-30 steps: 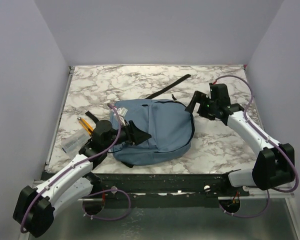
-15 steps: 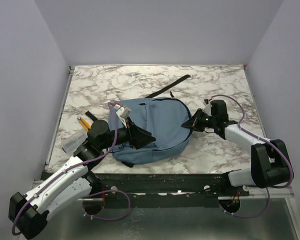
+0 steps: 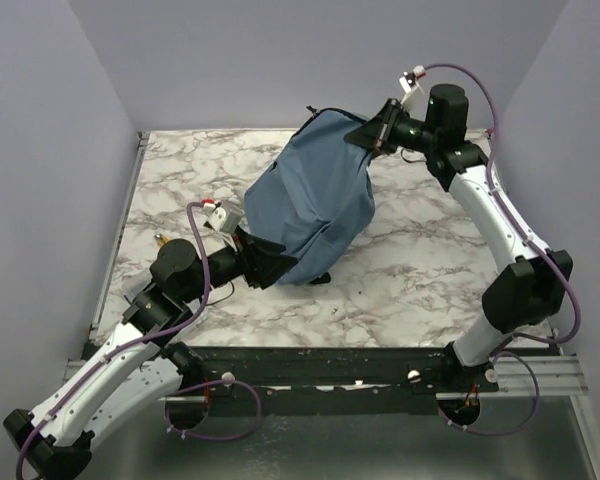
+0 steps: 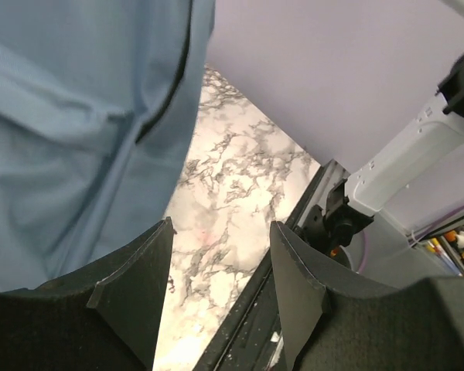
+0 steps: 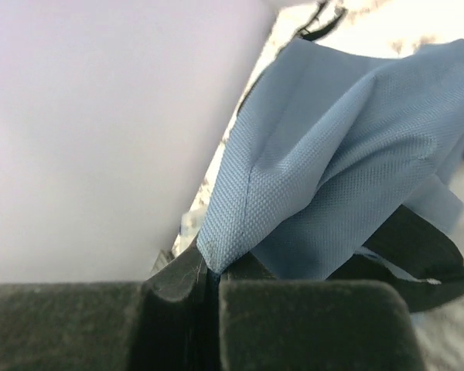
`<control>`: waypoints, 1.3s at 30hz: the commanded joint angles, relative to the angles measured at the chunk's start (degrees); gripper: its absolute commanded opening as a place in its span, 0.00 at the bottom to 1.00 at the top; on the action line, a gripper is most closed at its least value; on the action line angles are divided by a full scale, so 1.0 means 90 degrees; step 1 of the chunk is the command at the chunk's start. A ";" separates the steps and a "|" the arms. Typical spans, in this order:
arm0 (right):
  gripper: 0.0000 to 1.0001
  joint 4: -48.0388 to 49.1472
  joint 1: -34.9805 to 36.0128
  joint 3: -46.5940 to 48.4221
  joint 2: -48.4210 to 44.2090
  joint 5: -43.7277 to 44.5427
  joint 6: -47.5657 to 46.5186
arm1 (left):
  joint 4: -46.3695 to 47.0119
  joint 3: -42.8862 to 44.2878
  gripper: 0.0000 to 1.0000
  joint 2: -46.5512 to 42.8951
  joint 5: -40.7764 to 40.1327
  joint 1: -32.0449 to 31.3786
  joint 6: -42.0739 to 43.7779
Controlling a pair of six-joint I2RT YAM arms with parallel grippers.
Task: Pack the student bag
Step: Adjust the student bag at the center of the board.
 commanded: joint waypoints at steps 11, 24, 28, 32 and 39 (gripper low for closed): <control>0.01 -0.1594 0.0442 0.6501 0.2934 0.0591 -0.1988 | -0.0530 -0.0437 0.56 -0.0527 -0.0555 -0.0006 0.0282; 0.01 -0.1203 0.1227 0.4960 0.3649 0.0777 -0.2066 | -0.0786 -0.0431 0.56 -0.0289 -0.1432 0.0031 0.0065; 0.01 -0.0884 0.1231 0.4185 0.3549 0.1345 -0.2038 | -0.0905 -0.0433 0.55 -0.0275 -0.1439 0.0057 0.0019; 0.08 -0.0918 0.1233 0.4184 0.3750 0.1574 -0.2102 | -0.0941 -0.0469 0.56 -0.0267 -0.1502 0.0096 -0.0010; 0.14 -0.1400 0.1233 0.4840 0.4040 0.1515 -0.1887 | -0.0948 -0.0441 0.56 -0.0211 -0.1483 0.0148 -0.0089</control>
